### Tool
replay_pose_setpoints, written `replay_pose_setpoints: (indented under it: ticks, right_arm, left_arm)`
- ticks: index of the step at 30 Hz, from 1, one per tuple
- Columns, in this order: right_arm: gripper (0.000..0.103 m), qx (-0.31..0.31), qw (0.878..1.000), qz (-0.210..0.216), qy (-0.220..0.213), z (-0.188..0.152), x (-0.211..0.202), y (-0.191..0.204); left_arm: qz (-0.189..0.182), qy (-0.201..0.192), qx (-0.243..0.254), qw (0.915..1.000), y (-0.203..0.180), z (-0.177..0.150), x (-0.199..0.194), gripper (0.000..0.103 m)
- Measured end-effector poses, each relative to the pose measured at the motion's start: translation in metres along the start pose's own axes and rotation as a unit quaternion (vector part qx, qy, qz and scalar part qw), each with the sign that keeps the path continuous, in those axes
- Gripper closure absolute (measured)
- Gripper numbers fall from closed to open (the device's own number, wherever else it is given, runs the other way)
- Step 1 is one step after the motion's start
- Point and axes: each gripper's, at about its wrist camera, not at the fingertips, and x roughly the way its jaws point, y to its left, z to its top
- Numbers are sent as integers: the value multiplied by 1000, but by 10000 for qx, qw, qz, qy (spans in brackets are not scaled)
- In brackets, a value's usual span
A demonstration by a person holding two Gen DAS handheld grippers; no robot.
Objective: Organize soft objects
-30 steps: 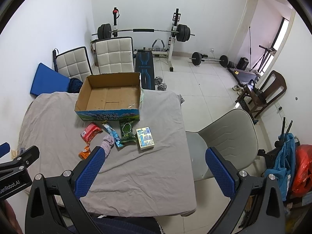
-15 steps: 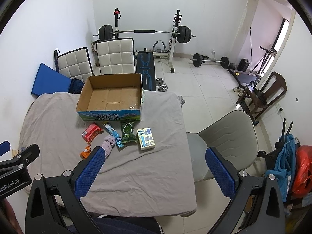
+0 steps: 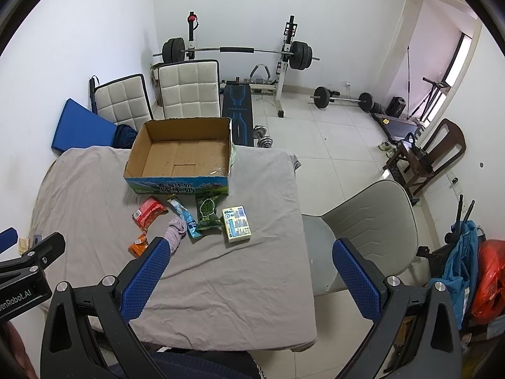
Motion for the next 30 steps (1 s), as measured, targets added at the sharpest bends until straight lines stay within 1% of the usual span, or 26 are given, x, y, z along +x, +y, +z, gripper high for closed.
replay_pose_setpoints:
  ticks: [3, 6, 8, 9, 10, 11, 12, 14, 16, 17, 19, 20, 22, 27, 29, 30]
  right_arm:
    - [0, 13, 10000, 26, 57, 1, 9, -2]
    - [0, 39, 9999, 46, 142, 4, 30, -5]
    - [0, 40, 9996, 85, 283, 8, 54, -7]
    - [0, 33, 9992, 133, 384, 11, 72, -7]
    - [0, 24, 9988, 116, 467, 13, 86, -8]
    - [0, -1, 9981, 85, 603, 15, 104, -8]
    - [0, -41, 9974, 146, 711, 17, 126, -7]
    - [0, -83, 9953, 117, 953, 20, 166, -6]
    - [0, -127, 9920, 143, 1247, 19, 216, -5]
    - [0, -141, 9901, 114, 1389, 18, 240, -5]
    - [0, -154, 9837, 132, 1785, 15, 296, -6]
    - [0, -128, 9809, 195, 1933, 13, 317, -6]
    - [0, -96, 9760, 277, 2160, 10, 355, -4]
    - [1, 111, 9583, 411, 2825, -4, 454, 1]
    - [2, 260, 9522, 586, 2985, -9, 477, 1]
    - [4, 313, 9497, 681, 3041, -12, 487, 3]
  left_arm:
    - [15, -60, 10, 10000, -1, 2, 2, 0]
    - [92, -188, 23, 9998, -3, 12, 13, 0]
    - [180, -112, 24, 9998, -2, 22, 32, 0]
    - [163, -82, 18, 9998, -1, 27, 47, 0]
    - [238, -1, 12, 9997, 0, 31, 60, 0]
    - [273, 71, 3, 9996, 3, 33, 72, 0]
    - [278, 143, -3, 9995, 5, 37, 88, 0]
    - [323, 393, -17, 9987, 8, 41, 126, 0]
    - [303, 728, 2, 9969, 8, 45, 174, 0]
    - [287, 832, 15, 9961, 8, 44, 189, 0]
    - [267, 1157, -32, 9929, 7, 45, 228, 0]
    - [194, 1313, -75, 9911, 5, 46, 247, 0]
    - [46, 1506, -199, 9884, -2, 47, 281, 0]
    - [-188, 1872, -252, 9818, -26, 53, 340, 1]
    - [-323, 1991, -223, 9792, -38, 55, 360, 1]
    - [-374, 2063, -197, 9776, -45, 57, 370, 3]
